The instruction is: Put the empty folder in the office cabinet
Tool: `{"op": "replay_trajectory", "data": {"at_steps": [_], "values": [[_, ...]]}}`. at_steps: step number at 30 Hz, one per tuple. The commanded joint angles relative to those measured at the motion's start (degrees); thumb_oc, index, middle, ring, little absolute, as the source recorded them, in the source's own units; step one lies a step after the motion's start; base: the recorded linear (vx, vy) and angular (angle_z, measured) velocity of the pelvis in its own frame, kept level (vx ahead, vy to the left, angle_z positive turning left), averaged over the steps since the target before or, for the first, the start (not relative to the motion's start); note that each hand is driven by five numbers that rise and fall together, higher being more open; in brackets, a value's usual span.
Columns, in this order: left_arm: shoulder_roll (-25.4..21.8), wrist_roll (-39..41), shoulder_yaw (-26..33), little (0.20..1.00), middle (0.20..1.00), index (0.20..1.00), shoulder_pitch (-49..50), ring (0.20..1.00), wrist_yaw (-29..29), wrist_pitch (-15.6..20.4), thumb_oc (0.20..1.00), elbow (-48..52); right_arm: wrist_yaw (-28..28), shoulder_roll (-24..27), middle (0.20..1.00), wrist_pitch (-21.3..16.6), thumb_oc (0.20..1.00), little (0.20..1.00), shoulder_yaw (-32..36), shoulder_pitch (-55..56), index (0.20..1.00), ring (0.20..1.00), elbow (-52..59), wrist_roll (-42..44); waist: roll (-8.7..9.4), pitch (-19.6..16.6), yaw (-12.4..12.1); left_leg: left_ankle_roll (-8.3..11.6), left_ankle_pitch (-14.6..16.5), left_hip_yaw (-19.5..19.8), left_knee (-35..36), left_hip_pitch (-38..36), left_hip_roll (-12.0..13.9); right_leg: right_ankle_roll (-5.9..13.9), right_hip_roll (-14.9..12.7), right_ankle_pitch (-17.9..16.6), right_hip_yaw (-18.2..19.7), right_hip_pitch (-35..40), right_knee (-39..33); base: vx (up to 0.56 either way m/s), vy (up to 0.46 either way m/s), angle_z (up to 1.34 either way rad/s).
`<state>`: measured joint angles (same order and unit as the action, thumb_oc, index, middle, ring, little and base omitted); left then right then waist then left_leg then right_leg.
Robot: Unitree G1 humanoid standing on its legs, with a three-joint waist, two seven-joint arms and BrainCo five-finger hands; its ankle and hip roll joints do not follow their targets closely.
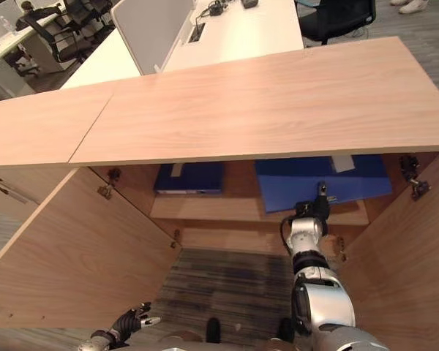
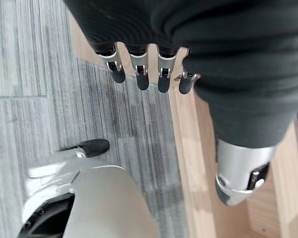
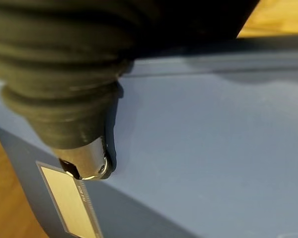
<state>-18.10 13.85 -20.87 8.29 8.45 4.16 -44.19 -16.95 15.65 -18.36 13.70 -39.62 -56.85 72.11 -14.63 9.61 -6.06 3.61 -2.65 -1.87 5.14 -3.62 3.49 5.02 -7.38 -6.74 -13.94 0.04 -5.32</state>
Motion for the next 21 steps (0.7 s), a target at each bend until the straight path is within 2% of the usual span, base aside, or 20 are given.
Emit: {"op": "replay_trajectory", "data": {"at_steps": [1, 3, 5, 7, 10, 12, 15, 19, 21], "values": [[-3.45, 2.77, -3.65, 1.0, 1.0, 1.0, -4.23, 1.0, -0.13, 1.71, 1.0, 1.3, 0.53, 1.58, 0.2, -2.39, 0.2, 0.2, 0.92, -10.13, 0.2, 0.2, -2.04, 0.7, 2.29, 2.92, -2.36, 0.66, 1.99, 2.34, -0.44, 3.03, -2.78, 4.17, -3.72, 10.4, 2.05, 0.42, 7.75, -0.1, 0.1, 0.05], [-3.31, 2.85, -4.15, 1.0, 1.0, 1.0, -4.71, 1.0, -0.07, 1.78, 1.0, 1.54, 0.36, 2.57, 0.2, -2.37, 0.2, 0.2, 0.99, -11.71, 0.2, 0.2, -2.81, 0.98, 1.75, 3.2, -2.52, 0.6, 1.74, 2.35, -0.49, 3.74, -2.98, 4.21, -3.91, 10.42, 2.19, -0.52, 8.3, -0.06, 0.055, -0.03], [-3.62, 2.86, -5.94, 1.0, 1.0, 1.0, -5.66, 1.0, -0.29, 2.28, 1.0, 1.9, -0.07, 6.29, 0.2, -2.11, 0.2, 0.2, 0.27, -16.75, 0.2, 0.2, -5.02, 1.34, 0.46, 4.13, -3.1, 0.58, 1.1, 2.29, -0.63, 5.69, -3.26, 4.43, -4.46, 10.39, 2.33, -3.13, 9.53, -0.07, 0.058, 0.0], [-3.79, 2.78, -6.29, 1.0, 1.0, 1.0, -6.01, 1.0, -0.27, 2.41, 1.0, 1.89, -0.05, 7.44, 0.2, -1.78, 0.2, 0.2, 0.11, -18.02, 0.2, 0.2, -5.78, 1.36, 0.2, 4.44, -3.25, 0.58, 0.93, 2.22, -0.71, 6.4, -3.28, 4.45, -4.54, 10.46, 2.5, -3.94, 9.94, -0.04, 0.021, 0.01], [-4.64, 3.44, -7.31, 1.0, 1.0, 1.0, -7.17, 1.0, -0.3, 2.83, 1.0, 2.23, -0.01, 12.62, 0.2, -0.76, 0.2, 0.2, -1.81, -23.15, 0.2, 0.2, -8.93, 0.92, -0.28, 5.98, -4.02, 0.69, 0.49, 1.9, -1.62, 9.52, -3.17, 4.54, -5.03, 10.45, 2.91, -7.57, 11.69, -0.08, 0.015, -0.01], [-5.49, 4.14, -7.86, 1.0, 1.0, 1.0, -8.25, 1.0, -0.56, 3.26, 1.0, 2.28, -0.15, 16.38, 0.2, -0.21, 0.2, 0.2, -4.04, -27.5, 0.2, 0.2, -10.51, 0.09, -0.1, 7.35, -4.57, 0.82, 0.67, 1.66, -4.4, 13.56, -2.84, 4.5, -5.53, 10.6, 3.49, -11.55, 14.37, -0.1, -0.015, -0.01], [-6.17, 4.71, -8.15, 1.0, 1.0, 1.0, -9.04, 1.0, -0.77, 3.48, 1.0, 2.9, -0.23, 18.34, 0.2, 0.25, 0.2, 0.2, -5.7, -30.36, 0.2, 0.2, -11.46, -0.56, 0.04, 8.04, -5.12, 0.9, 1.27, 1.49, -7.57, 17.56, -2.6, 4.36, -6.04, 11.14, 4.0, -15.33, 17.24, -0.04, -0.017, 0.01], [-7.67, 5.85, -8.86, 1.0, 1.0, 1.0, -10.14, 1.0, -0.9, 3.49, 1.0, 4.04, -0.65, 20.86, 0.2, 0.18, 0.2, 0.2, -8.88, -35.02, 0.2, 0.2, -11.95, -1.04, 1.14, 8.5, -5.62, 1.11, 3.47, 1.93, -13.58, 24.01, -3.06, 3.91, -6.04, 13.38, 4.89, -21.6, 23.25, -0.01, -0.055, 0.0], [-8.57, 6.42, -9.68, 1.0, 1.0, 1.0, -11.17, 1.0, -1.15, 3.44, 1.0, 4.78, -0.86, 22.17, 0.2, 0.11, 0.2, 0.2, -11.05, -38.56, 0.2, 0.2, -12.65, -0.69, 1.89, 8.8, -6.12, 1.07, 5.54, 2.42, -18.95, 28.64, -3.16, 3.56, -6.2, 15.03, 5.26, -25.86, 28.4, -0.01, -0.047, 0.1]]}}
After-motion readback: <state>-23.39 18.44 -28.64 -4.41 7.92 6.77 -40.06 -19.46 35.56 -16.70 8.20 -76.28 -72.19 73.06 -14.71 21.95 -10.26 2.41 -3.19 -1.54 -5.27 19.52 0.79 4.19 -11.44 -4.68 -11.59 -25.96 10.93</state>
